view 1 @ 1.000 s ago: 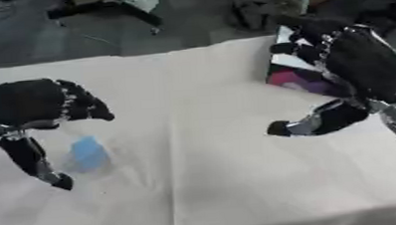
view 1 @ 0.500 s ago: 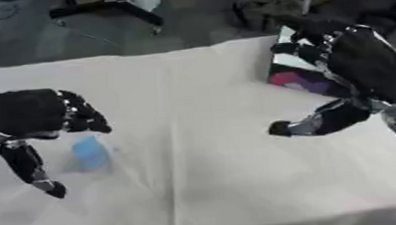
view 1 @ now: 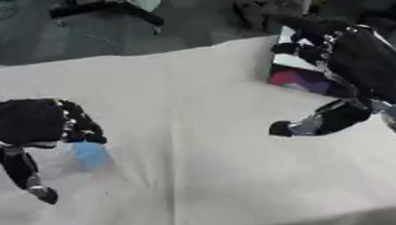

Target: Pick up the objects with one hand, pass them to the other hand, and then place them into the box on the other side of the table.

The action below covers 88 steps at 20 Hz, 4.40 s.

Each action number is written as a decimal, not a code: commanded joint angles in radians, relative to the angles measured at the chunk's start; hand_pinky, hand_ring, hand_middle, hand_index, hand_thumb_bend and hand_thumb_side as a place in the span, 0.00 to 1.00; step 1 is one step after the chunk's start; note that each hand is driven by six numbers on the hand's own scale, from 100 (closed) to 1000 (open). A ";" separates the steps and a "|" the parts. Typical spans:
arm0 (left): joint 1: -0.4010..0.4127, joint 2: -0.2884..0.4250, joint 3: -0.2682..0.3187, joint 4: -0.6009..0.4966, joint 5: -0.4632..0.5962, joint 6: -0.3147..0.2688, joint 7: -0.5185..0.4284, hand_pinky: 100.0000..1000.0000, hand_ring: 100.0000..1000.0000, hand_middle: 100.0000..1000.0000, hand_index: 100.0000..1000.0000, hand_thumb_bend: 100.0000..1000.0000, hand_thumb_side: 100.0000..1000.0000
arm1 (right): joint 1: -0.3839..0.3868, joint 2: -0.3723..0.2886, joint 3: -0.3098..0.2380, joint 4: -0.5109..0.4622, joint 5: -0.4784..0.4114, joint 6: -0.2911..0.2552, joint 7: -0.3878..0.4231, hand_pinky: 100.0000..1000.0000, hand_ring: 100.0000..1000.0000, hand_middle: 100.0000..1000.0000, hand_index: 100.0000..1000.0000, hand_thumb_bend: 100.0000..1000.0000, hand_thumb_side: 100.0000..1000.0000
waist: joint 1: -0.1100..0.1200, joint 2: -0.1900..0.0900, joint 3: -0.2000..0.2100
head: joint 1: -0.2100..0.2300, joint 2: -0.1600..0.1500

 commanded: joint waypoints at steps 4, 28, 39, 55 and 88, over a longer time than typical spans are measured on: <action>-0.019 0.028 0.013 0.031 -0.093 0.000 0.096 0.72 0.75 0.76 0.93 0.76 0.60 | -0.012 -0.028 -0.008 -0.019 0.000 0.003 -0.001 0.76 0.73 1.00 0.82 0.68 0.97 | 0.000 -0.010 0.000 | 0.005 -0.002; -0.096 -0.090 0.175 0.438 -1.045 0.000 0.998 0.72 0.74 0.74 0.92 0.64 0.52 | -0.014 -0.021 -0.009 -0.019 0.004 0.007 -0.006 0.74 0.73 1.00 0.82 0.69 0.97 | 0.002 -0.004 -0.013 | 0.000 -0.002; -0.151 -0.132 0.162 0.458 -1.002 0.000 1.000 0.72 0.73 0.74 0.91 0.55 0.45 | -0.021 -0.017 -0.004 -0.019 0.004 0.006 -0.005 0.74 0.73 1.00 0.82 0.69 0.97 | 0.002 0.004 -0.034 | 0.009 -0.002; -0.171 -0.207 0.081 0.489 -1.075 0.000 1.000 0.71 0.71 0.71 0.90 0.41 0.38 | -0.029 -0.014 0.000 -0.019 0.001 0.001 -0.005 0.74 0.73 1.00 0.82 0.69 0.97 | 0.003 0.008 -0.048 | 0.028 -0.002; -0.156 -0.158 -0.044 0.430 -1.143 0.000 1.000 0.73 0.73 0.73 0.91 0.54 0.45 | -0.019 -0.053 -0.004 -0.019 -0.011 -0.022 0.022 0.81 0.73 1.00 0.82 0.66 0.99 | 0.015 -0.043 -0.032 | 0.021 -0.002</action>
